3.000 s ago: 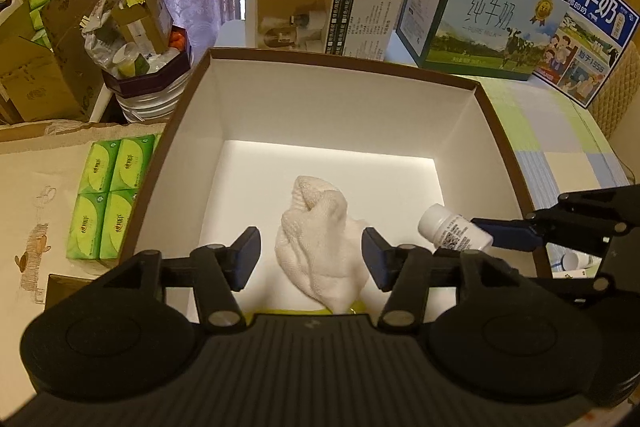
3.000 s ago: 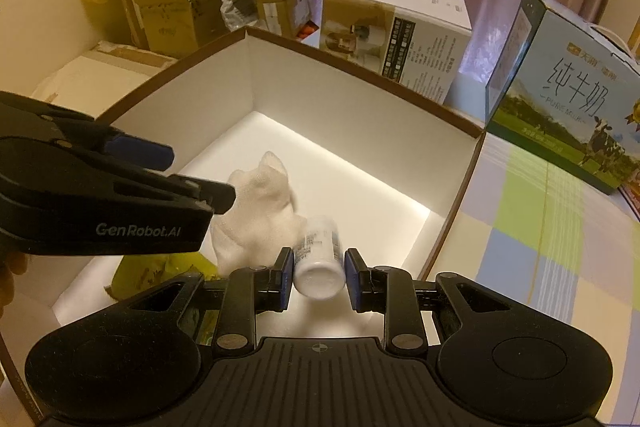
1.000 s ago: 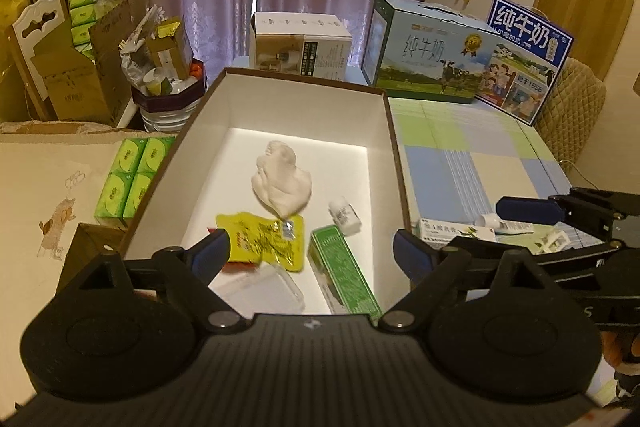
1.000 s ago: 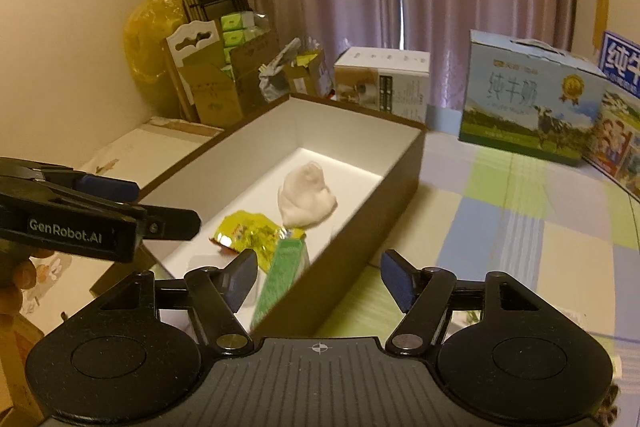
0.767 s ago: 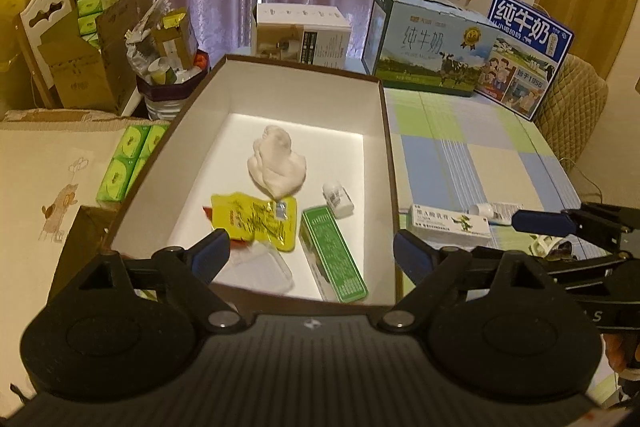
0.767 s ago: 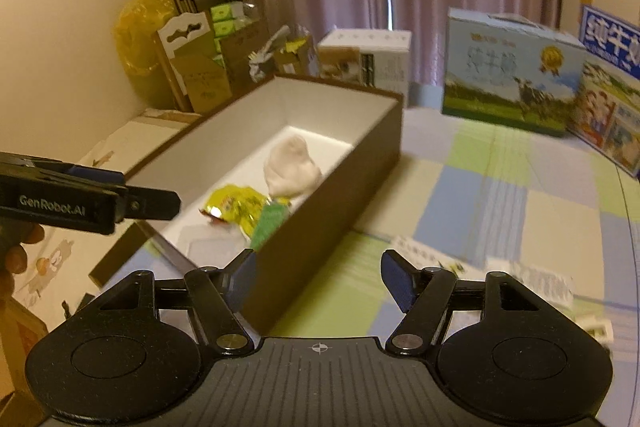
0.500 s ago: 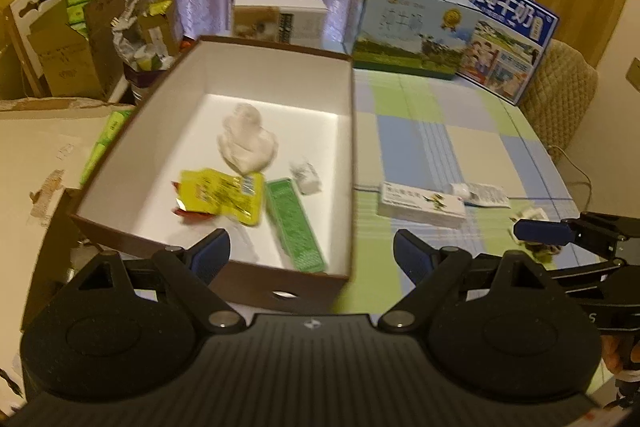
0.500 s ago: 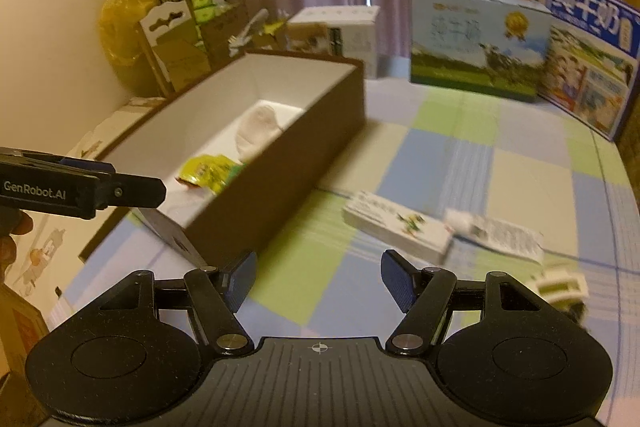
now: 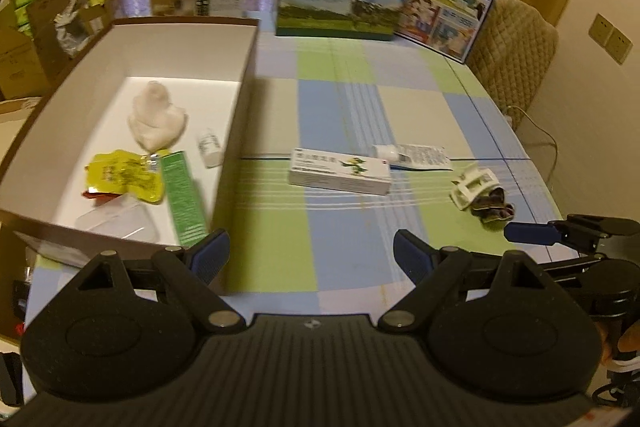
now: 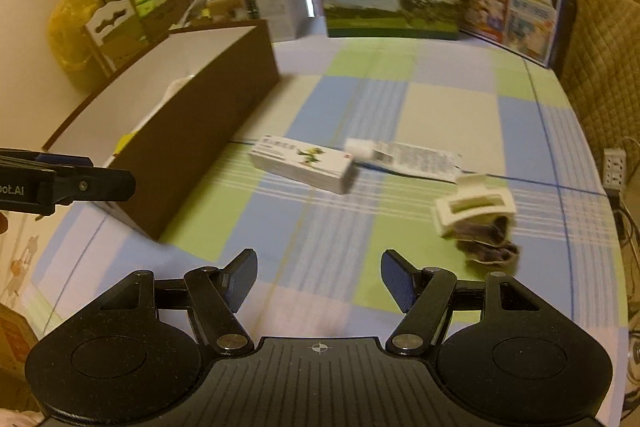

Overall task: Organize objects
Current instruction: 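Move both tools out of the brown box back over the table items, then grasp the white ointment box with the left tool while the right tool grasps the brown scrunchie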

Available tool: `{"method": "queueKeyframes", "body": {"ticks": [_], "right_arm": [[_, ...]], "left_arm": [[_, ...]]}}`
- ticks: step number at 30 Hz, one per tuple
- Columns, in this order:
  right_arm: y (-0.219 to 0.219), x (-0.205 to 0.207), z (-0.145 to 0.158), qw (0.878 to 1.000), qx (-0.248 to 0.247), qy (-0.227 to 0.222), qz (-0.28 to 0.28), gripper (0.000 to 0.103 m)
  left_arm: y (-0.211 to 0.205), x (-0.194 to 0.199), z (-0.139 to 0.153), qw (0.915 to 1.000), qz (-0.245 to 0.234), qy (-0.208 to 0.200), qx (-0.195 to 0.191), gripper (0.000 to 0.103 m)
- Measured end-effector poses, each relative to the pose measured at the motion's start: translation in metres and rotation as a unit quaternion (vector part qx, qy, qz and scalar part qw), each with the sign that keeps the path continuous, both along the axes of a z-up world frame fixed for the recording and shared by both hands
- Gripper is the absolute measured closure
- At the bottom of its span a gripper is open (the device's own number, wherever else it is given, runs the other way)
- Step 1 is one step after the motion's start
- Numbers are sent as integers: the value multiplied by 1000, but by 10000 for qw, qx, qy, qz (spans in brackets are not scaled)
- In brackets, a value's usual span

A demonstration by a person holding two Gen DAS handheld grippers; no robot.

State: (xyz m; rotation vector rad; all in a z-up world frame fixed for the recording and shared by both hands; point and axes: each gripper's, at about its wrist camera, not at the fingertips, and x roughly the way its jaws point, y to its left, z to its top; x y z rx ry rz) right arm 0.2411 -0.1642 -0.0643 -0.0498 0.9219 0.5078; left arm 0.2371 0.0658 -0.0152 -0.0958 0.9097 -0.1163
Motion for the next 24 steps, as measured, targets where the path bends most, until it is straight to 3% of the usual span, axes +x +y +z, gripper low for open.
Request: {"method": "queueKeyframes", "body": {"ticks": [15, 24], "right_arm": [[-54, 29, -19, 9973, -140, 202, -696, 37], [-93, 51, -38, 9906, -206, 447, -1274, 37]], "left_arm": [[-57, 41, -25, 9987, -464, 210, 31, 16], [-79, 93, -61, 9939, -1001, 267, 380, 16]]}}
